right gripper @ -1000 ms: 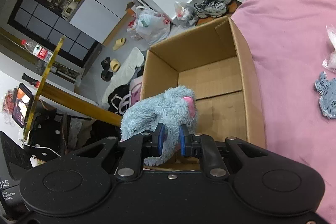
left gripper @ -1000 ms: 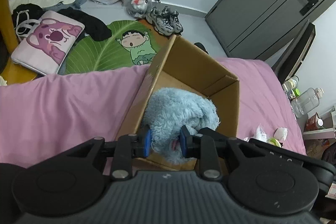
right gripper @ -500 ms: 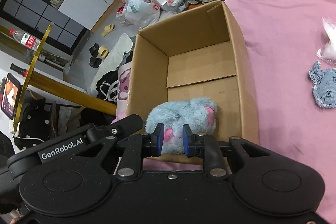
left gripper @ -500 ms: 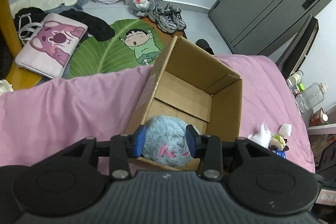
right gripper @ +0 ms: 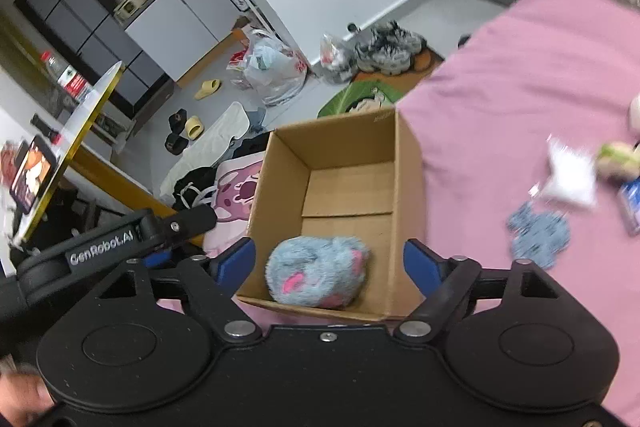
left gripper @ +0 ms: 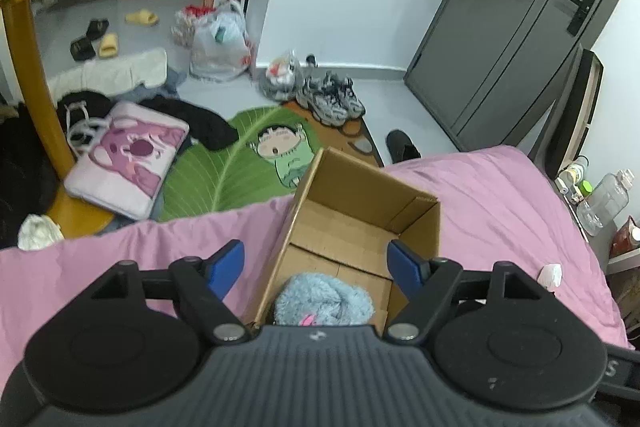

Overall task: Organize soft objects
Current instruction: 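Lower the plush into the box and open the right gripper, then move the right gripper back toward the remaining soft items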

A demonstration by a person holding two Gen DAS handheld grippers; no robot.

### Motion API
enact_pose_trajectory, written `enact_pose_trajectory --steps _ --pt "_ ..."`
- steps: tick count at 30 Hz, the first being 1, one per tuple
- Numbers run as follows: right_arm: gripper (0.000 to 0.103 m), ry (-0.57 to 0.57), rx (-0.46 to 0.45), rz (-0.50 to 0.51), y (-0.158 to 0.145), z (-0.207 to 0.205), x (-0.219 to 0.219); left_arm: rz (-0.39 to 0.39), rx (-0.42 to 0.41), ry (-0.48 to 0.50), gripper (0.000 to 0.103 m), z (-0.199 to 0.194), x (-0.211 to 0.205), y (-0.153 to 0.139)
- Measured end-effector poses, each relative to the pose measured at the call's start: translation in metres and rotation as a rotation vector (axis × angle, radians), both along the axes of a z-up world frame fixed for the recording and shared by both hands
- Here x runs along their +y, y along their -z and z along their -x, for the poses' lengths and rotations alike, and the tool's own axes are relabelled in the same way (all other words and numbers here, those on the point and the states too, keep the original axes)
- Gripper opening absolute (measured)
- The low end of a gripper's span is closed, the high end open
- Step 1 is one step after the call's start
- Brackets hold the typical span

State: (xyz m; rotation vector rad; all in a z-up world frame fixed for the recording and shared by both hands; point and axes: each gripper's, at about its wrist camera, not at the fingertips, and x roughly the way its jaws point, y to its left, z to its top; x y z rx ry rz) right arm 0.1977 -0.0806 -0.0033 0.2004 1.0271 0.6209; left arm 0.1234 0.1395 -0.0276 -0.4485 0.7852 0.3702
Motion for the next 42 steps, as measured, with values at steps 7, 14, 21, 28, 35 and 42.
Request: enact_pose_trajectory --steps 7,14,21,28,35,42 --pt "0.103 0.095 -0.083 0.019 -0.015 -0.014 -0.06 -0.053 -0.053 0.022 0.08 0.001 -0.027 -0.02" --pt "0.103 0.221 -0.112 -0.025 -0.01 -0.025 -0.118 -0.026 -0.088 0.01 0.08 -0.001 -0.048 -0.023" --pt "0.103 0.245 -0.236 -0.041 -0.02 -0.03 -0.146 -0.088 -0.081 0.03 0.081 -0.006 -0.074 -0.028" --pt "0.103 0.308 -0.204 -0.038 -0.011 -0.04 -0.168 -0.127 -0.043 0.087 0.081 -0.018 -0.106 -0.022" --pt "0.103 0.282 -0.151 0.0 0.004 -0.039 -0.176 -0.133 0.005 0.148 0.081 -0.031 -0.134 -0.004" --pt "0.103 0.328 -0.091 -0.036 0.014 -0.046 -0.194 -0.107 0.061 0.193 0.08 -0.049 -0.16 0.018"
